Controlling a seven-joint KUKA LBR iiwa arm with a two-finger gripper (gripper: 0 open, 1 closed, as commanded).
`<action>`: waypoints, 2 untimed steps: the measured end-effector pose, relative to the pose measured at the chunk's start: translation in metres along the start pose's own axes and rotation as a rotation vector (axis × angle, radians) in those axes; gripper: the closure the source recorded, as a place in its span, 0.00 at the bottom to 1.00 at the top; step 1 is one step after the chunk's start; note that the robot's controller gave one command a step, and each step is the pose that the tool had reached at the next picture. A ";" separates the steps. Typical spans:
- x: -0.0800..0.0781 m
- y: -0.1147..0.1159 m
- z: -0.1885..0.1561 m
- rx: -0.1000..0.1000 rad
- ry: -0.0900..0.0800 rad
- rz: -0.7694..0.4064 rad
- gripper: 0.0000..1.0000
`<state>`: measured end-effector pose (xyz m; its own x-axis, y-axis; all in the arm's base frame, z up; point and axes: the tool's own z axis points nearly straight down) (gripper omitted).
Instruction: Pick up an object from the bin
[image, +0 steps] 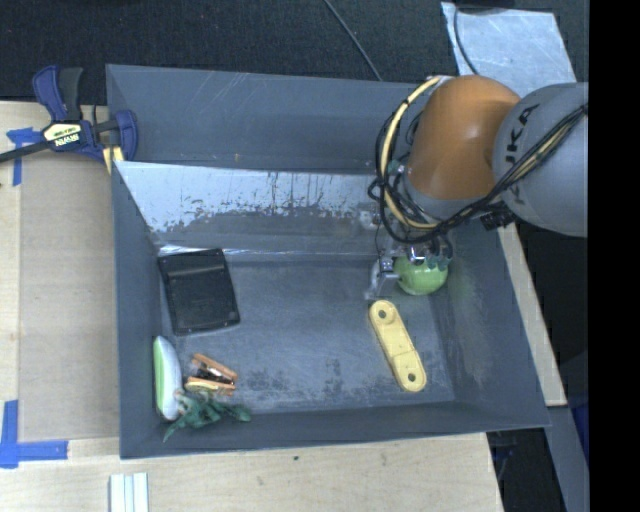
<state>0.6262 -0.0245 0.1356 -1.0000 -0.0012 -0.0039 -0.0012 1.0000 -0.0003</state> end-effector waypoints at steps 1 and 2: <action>0.000 0.000 0.000 0.000 0.000 0.000 0.00; 0.002 -0.059 0.067 0.001 0.002 -0.271 0.00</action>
Offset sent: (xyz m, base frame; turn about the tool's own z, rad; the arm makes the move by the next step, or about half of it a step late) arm -0.0010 -0.0559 -0.0656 -0.2786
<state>0.6246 -0.0835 0.0685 -0.9632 -0.2689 -0.0017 -0.2689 0.9632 -0.0019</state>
